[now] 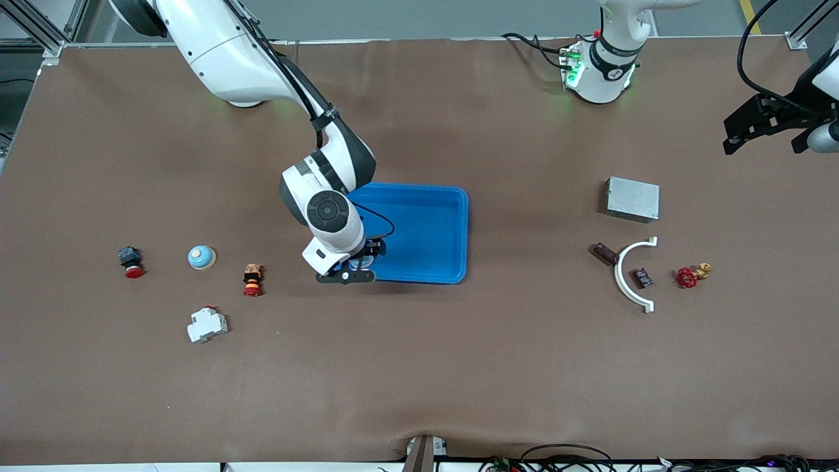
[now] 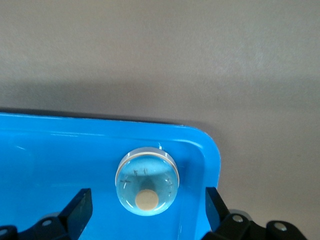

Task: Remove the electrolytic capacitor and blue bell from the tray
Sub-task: 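Lower the right gripper onto the remaining light-blue bell in the tray, then close the right gripper on the bell and lift it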

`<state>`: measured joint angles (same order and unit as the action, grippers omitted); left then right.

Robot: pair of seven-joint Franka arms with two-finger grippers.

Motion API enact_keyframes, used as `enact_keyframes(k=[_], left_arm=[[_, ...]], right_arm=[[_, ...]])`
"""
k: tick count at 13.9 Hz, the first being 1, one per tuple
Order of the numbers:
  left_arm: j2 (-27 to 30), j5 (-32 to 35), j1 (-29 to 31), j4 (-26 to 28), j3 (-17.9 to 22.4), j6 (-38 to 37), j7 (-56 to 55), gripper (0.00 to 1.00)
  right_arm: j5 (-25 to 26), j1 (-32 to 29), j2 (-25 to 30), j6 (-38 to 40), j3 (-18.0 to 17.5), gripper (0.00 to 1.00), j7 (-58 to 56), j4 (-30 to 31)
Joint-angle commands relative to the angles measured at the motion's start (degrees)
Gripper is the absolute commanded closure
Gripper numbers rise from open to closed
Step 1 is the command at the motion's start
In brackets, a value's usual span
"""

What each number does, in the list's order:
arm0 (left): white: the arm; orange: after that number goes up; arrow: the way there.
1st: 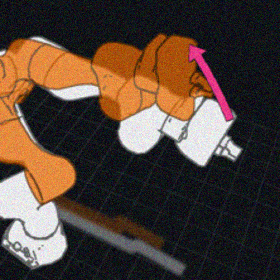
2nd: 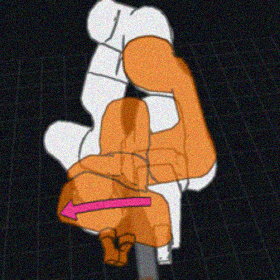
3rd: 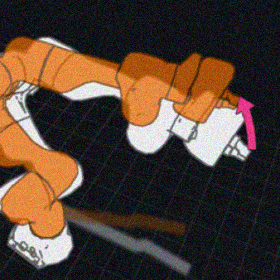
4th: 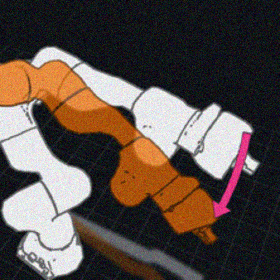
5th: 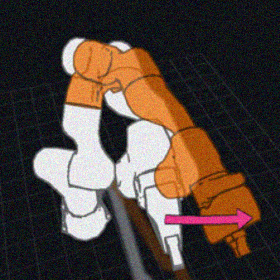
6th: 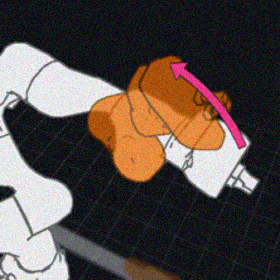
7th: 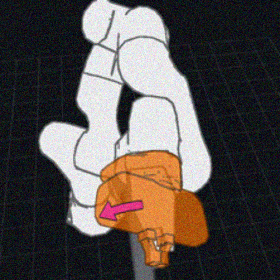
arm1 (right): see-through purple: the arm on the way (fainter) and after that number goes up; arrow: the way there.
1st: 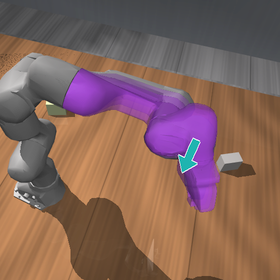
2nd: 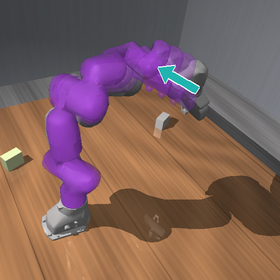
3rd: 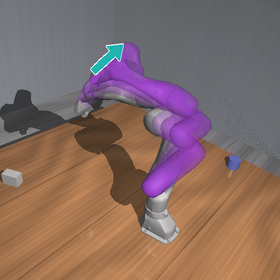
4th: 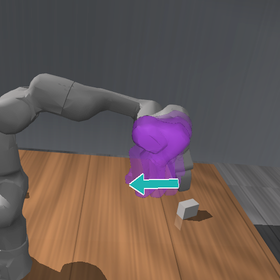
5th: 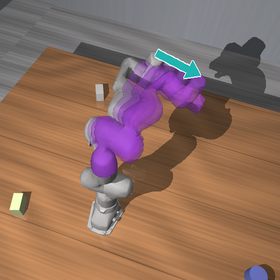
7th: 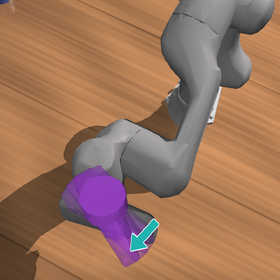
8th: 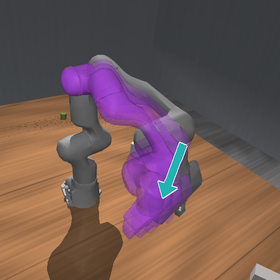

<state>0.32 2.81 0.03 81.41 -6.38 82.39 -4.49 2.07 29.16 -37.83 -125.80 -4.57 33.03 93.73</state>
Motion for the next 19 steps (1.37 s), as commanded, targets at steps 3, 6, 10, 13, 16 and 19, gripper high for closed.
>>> enact_keyframes(k=[3,6,10,13,16,19], left_arm=[[1.09,-1.05,0.41,0.33,-0.03,-2.13,0.36,0.00],[0.83,-0.96,-0.12,0.33,-0.29,-2.93,1.32,0.00],[0.74,-0.26,-0.30,0.24,-4.77,-2.93,0.36,0.00],[0.91,-0.96,0.05,0.24,-4.69,-3.11,0.62,0.00],[0.91,-1.84,0.58,0.24,-4.25,-3.11,1.32,0.00],[0.91,-3.07,0.49,0.50,-4.25,-3.72,0.44,0.00]], right_arm=[[0.04,1.51,-1.02,-3.39,0.26,0.00,0.11,1.11],[0.04,1.51,-1.63,-3.92,0.26,0.00,0.11,1.11],[0.04,1.33,-2.60,-3.92,0.26,0.00,0.02,1.11],[0.04,1.42,-3.57,-5.24,0.26,0.00,0.02,1.11],[0.04,1.42,-4.01,-5.77,0.26,0.00,0.02,1.02],[0.04,1.42,-4.10,-5.86,0.26,0.25,-0.16,1.02]])
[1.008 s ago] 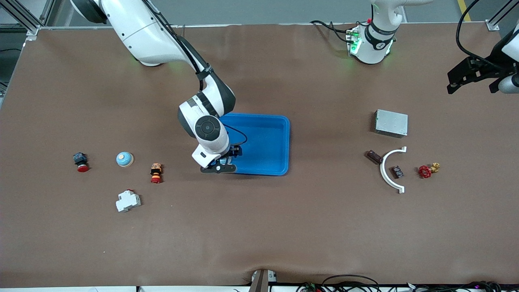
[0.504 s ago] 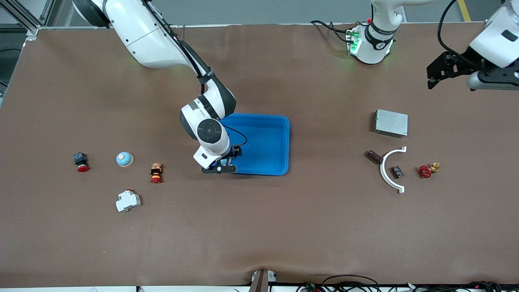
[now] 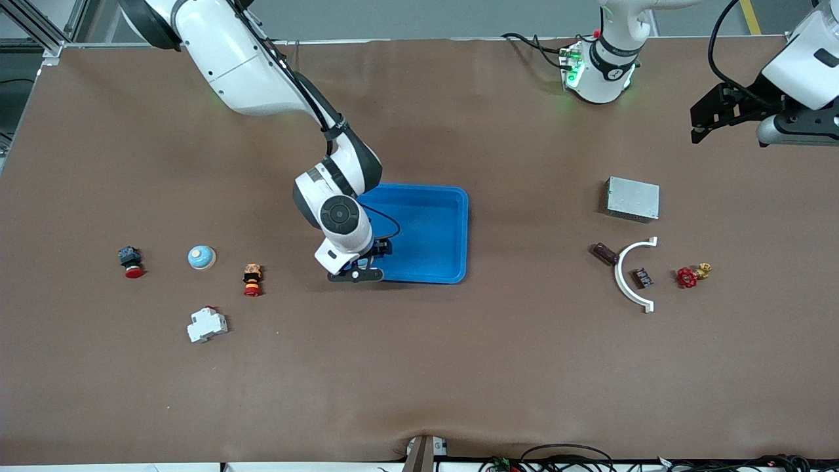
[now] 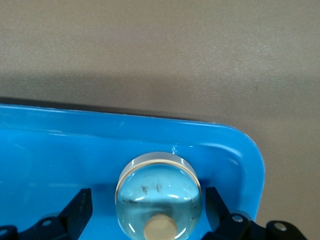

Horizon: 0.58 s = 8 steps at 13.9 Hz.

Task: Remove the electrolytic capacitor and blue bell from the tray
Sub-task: 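Close the right gripper on the bell and lift it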

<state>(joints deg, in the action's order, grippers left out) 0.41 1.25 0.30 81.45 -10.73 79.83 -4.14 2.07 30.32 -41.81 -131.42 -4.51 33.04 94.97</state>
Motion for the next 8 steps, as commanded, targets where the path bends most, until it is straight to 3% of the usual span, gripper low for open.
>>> enact_keyframes(k=[1,3,4,8], left_arm=[[0.65,-1.60,0.23,0.38,0.10,-2.12,0.10,0.00],[0.30,-1.69,0.31,0.46,0.28,-2.40,0.10,0.00],[0.21,-1.78,0.31,0.55,0.28,-2.48,0.10,0.00],[-0.23,-6.24,0.49,0.29,0.36,-2.05,0.89,0.00]], right_arm=[[0.04,0.18,-0.12,-0.16,0.20,0.50,-0.17,-0.39],[0.04,0.18,-0.12,-0.16,0.20,0.81,-0.17,-0.48],[0.04,0.18,-0.03,0.02,0.20,0.90,-0.17,-0.57],[-0.05,-0.61,1.45,1.24,0.12,0.94,-4.63,-0.84]])
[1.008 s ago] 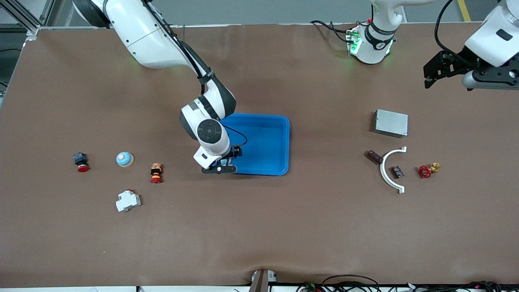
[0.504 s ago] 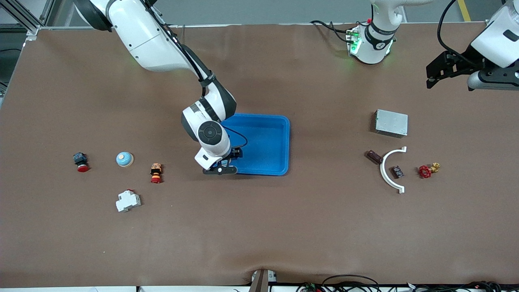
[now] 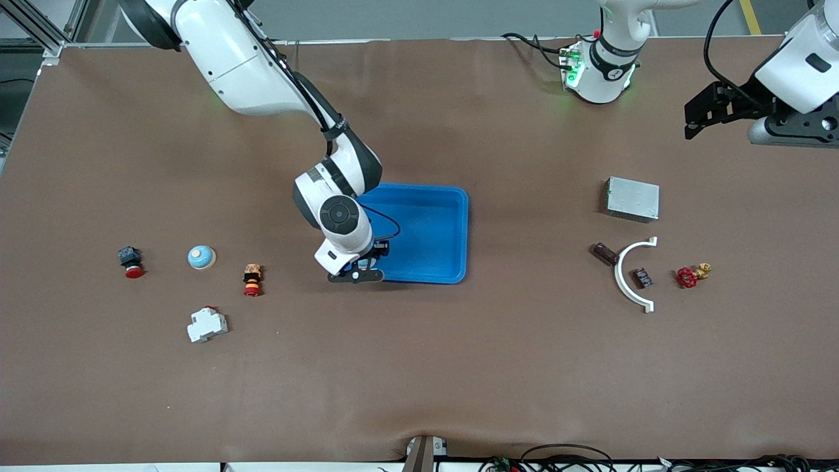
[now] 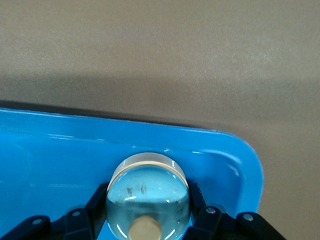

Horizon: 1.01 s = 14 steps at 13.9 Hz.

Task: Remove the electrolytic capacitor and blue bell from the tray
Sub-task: 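Close the right gripper on the bell and lift it, then carry the bell with the right gripper beside the white block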

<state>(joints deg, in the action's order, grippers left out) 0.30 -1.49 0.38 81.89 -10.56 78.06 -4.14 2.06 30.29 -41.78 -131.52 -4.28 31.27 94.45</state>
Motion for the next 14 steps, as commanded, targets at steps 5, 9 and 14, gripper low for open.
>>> enact_keyframes(k=[5,9,14], left_arm=[[-1.17,-3.52,0.32,-0.24,0.19,0.07,0.88,0.00],[-1.09,-3.61,0.41,-0.32,0.27,1.74,0.80,0.00],[-2.14,-3.96,0.32,-0.24,0.19,2.01,-0.17,0.00]], right_arm=[[-0.04,-6.02,8.80,15.65,-0.11,0.94,-15.06,-3.74],[0.83,-14.53,9.87,27.43,0.33,0.94,-33.50,-13.22],[2.85,-28.15,9.00,28.77,0.42,0.94,-61.37,-16.41]])
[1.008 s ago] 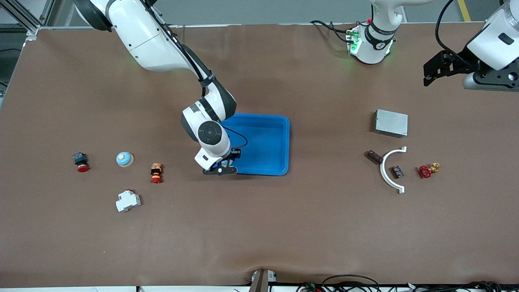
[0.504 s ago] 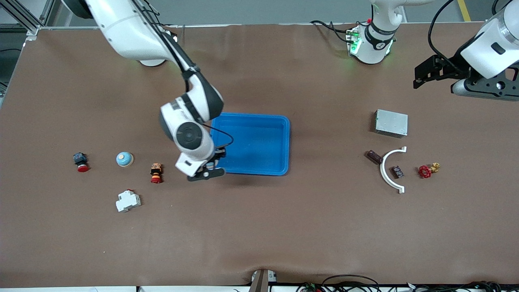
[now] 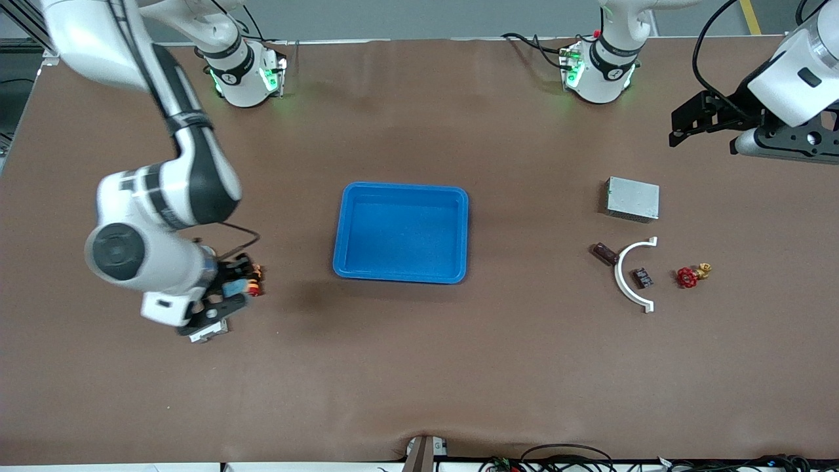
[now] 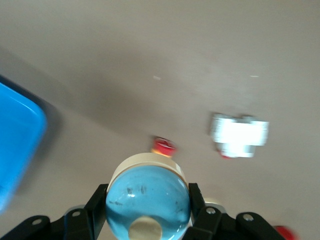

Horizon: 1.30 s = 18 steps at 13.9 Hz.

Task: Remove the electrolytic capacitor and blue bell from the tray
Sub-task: 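Carry the bell with the right gripper beside the white block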

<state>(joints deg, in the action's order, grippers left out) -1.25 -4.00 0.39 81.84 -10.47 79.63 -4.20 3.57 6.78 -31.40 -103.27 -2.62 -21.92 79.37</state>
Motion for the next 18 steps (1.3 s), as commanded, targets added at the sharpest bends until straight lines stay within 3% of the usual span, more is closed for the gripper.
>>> enact_keyframes(k=[1,7,11,15,18], left_arm=[[-1.29,-1.71,0.48,-0.10,0.18,0.35,0.15,0.00],[-0.42,1.27,2.33,2.09,-0.52,2.28,1.38,0.00],[3.62,1.72,2.15,7.10,-1.40,7.46,1.82,0.00],[2.93,1.81,6.88,5.79,-0.70,8.08,5.43,0.00],[2.49,1.81,7.25,4.82,-0.78,8.00,4.29,0.00]], right_arm=[[1.79,-7.28,-2.43,0.00,-1.16,0.93,-13.01,-1.33],[3.64,-18.11,-10.52,-11.86,-1.16,0.93,-31.41,-0.80],[6.36,-19.17,-14.20,-16.07,-1.16,0.93,-33.10,-0.71],[6.45,-19.53,-16.93,-19.16,-1.16,0.92,-33.18,-0.71],[6.54,-20.50,-18.87,-21.26,-1.25,0.92,-33.79,-0.71]])
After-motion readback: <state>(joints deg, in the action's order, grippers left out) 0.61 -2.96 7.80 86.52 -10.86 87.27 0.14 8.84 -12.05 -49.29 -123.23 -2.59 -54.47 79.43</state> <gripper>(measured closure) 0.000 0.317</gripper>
